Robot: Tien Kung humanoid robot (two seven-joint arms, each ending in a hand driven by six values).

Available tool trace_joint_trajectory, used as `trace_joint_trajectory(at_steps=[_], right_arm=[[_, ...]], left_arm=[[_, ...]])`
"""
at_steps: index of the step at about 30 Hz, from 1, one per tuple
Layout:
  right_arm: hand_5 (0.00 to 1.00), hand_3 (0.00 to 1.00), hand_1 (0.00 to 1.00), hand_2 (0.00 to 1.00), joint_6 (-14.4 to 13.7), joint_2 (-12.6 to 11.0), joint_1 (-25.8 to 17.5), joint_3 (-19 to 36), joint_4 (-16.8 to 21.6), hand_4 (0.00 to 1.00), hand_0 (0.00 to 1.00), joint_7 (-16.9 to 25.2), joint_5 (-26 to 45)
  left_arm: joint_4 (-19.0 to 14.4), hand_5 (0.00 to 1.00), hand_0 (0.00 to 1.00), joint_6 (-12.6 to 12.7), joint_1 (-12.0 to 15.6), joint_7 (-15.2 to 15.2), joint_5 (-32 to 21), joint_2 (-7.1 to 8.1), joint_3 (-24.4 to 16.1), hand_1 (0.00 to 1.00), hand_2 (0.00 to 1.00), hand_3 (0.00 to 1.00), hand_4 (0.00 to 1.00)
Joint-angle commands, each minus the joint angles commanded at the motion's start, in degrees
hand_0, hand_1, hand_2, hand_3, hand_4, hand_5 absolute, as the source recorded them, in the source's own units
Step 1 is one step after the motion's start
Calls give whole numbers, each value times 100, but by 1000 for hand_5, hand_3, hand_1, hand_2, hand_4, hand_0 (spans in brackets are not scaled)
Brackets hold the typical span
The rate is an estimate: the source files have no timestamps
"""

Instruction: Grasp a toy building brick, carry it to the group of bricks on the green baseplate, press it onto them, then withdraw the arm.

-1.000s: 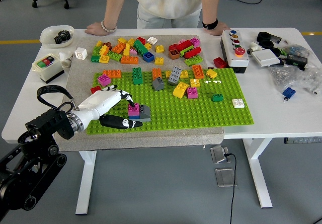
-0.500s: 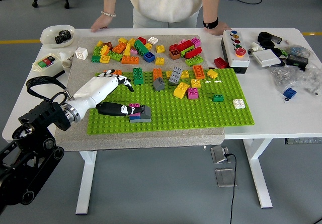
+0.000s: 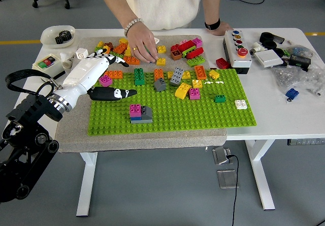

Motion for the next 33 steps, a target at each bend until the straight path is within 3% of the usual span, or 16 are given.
trace_joint_trajectory(at_steps=[10, 11, 16, 17, 33], right_arm=[[501, 559, 640, 691, -9, -20, 17, 13, 0, 813, 740, -3, 13], [501, 559, 640, 691, -11, -17, 23, 9, 0, 813, 740, -3, 22], [501, 559, 640, 691, -14, 0, 20, 2, 0, 813, 740, -5, 38], [501, 559, 640, 691, -14, 1, 19, 2, 0, 813, 740, -6, 38], [503, 559, 640, 691, -7, 6, 34, 4, 0, 813, 740, 0, -13]], left_arm=[[-148, 513, 902, 118, 155, -19, -158, 124, -159, 799, 759, 723, 946], [-157, 404, 893, 137, 182, -21, -174, 143, -162, 794, 755, 708, 852], [-169, 404, 893, 192, 267, -24, -185, 186, -225, 794, 755, 708, 852], [-168, 314, 885, 201, 271, -25, -182, 189, -234, 793, 753, 701, 769], [-95, 298, 867, 229, 211, -23, -109, 190, -342, 794, 751, 706, 744]])
